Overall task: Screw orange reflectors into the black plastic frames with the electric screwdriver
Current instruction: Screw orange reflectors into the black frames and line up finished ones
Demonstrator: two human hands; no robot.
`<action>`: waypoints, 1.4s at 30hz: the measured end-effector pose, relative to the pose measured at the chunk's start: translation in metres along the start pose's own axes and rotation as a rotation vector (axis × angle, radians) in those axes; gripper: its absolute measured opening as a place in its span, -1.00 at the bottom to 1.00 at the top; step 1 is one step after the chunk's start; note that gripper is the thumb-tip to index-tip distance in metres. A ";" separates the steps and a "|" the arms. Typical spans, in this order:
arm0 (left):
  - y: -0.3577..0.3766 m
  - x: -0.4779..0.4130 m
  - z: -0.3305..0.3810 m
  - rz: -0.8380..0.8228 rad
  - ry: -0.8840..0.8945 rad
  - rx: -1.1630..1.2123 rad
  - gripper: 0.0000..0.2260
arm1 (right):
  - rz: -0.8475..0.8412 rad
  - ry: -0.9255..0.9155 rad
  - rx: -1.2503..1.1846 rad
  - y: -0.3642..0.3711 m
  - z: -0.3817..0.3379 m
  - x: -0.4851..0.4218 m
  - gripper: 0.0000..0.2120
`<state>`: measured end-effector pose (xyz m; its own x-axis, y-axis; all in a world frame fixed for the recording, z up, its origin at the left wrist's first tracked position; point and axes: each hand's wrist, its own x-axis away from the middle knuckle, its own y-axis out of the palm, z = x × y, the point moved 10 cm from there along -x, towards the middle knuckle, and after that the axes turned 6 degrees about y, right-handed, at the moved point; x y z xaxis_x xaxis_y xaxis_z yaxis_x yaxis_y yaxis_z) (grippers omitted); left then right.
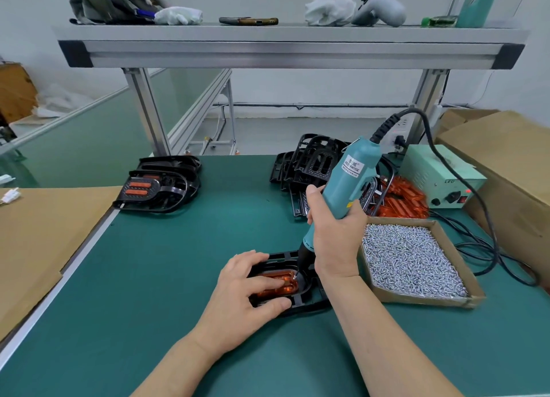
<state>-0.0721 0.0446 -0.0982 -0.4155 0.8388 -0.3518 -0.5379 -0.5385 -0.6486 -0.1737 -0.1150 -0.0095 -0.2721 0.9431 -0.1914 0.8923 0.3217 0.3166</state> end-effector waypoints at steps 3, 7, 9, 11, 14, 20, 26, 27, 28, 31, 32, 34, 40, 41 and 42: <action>0.000 0.000 -0.001 -0.001 0.000 0.007 -0.62 | 0.005 0.002 0.002 0.001 0.002 -0.002 -0.81; 0.001 0.000 -0.001 -0.001 0.001 0.008 -0.60 | -0.034 -0.027 0.018 0.008 0.000 -0.001 -0.82; 0.001 0.000 -0.001 -0.005 -0.007 0.008 -0.59 | -0.054 -0.027 0.021 0.011 0.000 0.000 -0.82; 0.001 0.001 -0.002 -0.009 -0.014 0.013 -0.59 | -0.069 -0.019 0.025 0.012 0.002 0.000 -0.82; 0.001 0.001 -0.001 -0.003 -0.015 0.017 -0.60 | -0.070 -0.017 0.012 0.011 0.004 0.001 -0.81; 0.002 0.000 0.002 -0.031 0.006 -0.008 -0.56 | -0.031 0.014 -0.038 0.005 0.009 -0.004 -0.80; 0.003 0.000 0.002 -0.034 0.014 -0.017 -0.52 | -0.019 0.045 -0.011 0.006 0.016 -0.007 -0.79; 0.003 0.000 0.003 -0.037 0.018 -0.020 -0.52 | -0.013 0.052 -0.010 0.005 0.017 -0.008 -0.79; 0.003 0.000 0.003 -0.038 0.017 -0.021 -0.52 | -0.007 0.062 -0.015 0.003 0.018 -0.009 -0.79; 0.003 0.000 0.002 -0.033 0.004 -0.002 -0.54 | 0.005 0.083 -0.037 -0.002 0.020 -0.012 -0.77; 0.003 0.000 0.002 -0.031 0.003 0.006 -0.55 | 0.001 0.082 -0.043 -0.003 0.020 -0.013 -0.77; 0.003 0.000 0.002 -0.028 0.000 0.011 -0.57 | -0.011 0.080 -0.041 -0.002 0.020 -0.011 -0.80; 0.000 0.002 -0.002 -0.008 -0.004 0.022 -0.60 | 0.013 0.034 -0.127 -0.010 0.000 -0.015 -0.74; 0.000 0.002 -0.002 -0.003 -0.004 0.023 -0.61 | 0.051 0.046 -0.142 -0.017 -0.003 -0.021 -0.72; 0.000 0.003 -0.002 0.000 -0.004 0.022 -0.61 | 0.096 0.069 -0.154 -0.025 -0.003 -0.028 -0.71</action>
<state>-0.0718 0.0473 -0.1000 -0.4179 0.8387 -0.3492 -0.5542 -0.5399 -0.6335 -0.1897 -0.1491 -0.0097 -0.2174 0.9718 -0.0908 0.8510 0.2343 0.4700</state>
